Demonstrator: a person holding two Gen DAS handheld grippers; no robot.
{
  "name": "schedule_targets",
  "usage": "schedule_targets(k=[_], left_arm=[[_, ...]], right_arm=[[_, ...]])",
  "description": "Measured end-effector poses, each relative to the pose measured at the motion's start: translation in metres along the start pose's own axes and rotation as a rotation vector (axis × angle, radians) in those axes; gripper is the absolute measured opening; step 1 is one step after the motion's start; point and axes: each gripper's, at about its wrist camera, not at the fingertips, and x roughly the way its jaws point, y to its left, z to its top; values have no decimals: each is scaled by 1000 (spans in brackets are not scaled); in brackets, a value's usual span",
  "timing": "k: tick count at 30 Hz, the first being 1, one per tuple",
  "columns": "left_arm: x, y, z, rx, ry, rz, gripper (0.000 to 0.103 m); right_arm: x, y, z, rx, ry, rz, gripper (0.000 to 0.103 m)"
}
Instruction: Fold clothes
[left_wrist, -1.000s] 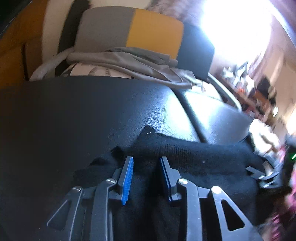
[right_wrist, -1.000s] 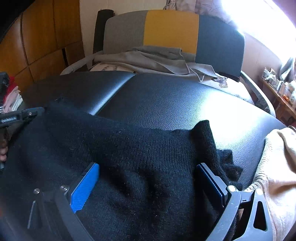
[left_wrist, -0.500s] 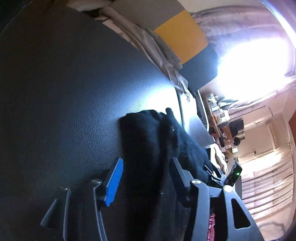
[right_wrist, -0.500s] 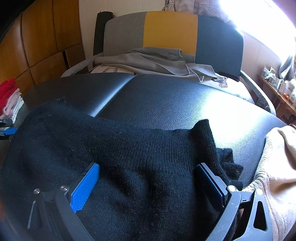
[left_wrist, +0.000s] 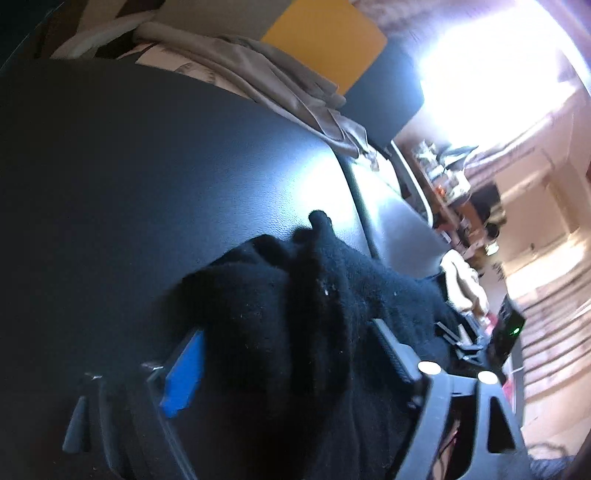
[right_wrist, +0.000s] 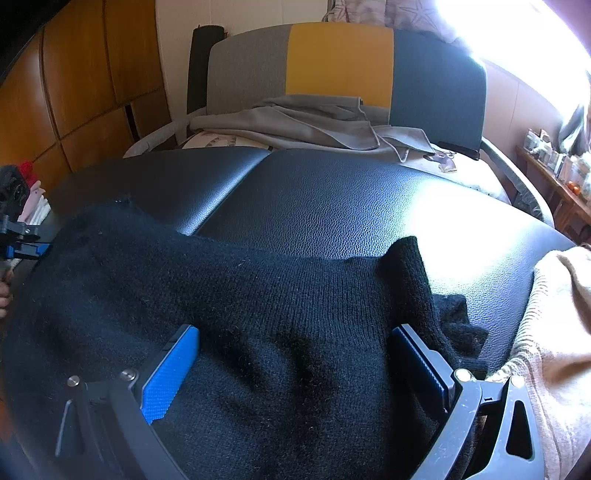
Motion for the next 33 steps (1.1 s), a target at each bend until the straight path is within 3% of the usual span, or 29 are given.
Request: schedule_targets(k=[3, 7, 10, 15, 16, 18, 20, 22, 27, 33], left_arm=[[3, 7, -4, -84, 5, -46, 19], [-8, 7, -7, -96, -29, -2, 17], [-24, 13, -4, -110, -37, 27, 17], [-70, 26, 4, -84, -55, 119, 17], [-81, 29, 6, -76, -59, 138, 17], [-98, 31, 9, -70, -62, 162, 17], [-112, 28, 13, -54, -58, 189, 17], [-120, 20, 14, -40, -58, 192, 17], [-135, -1, 14, -24, -64, 174, 17], [-138, -32, 5, -70, -75, 50, 17]], right_arm=[[0, -1, 0, 5, -1, 5, 103], [-1, 1, 1, 4, 2, 10, 103], [-10, 6, 1, 7, 14, 79, 103], [-50, 18, -9, -66, 38, 276, 103], [-58, 21, -12, -93, 46, 302, 100], [-67, 28, -17, -164, 76, 316, 83], [-71, 36, -18, -221, 104, 337, 47], [-73, 46, -15, -278, 108, 349, 34], [-61, 66, 0, -385, 102, 345, 34], [-28, 68, 2, -430, 177, 309, 34]])
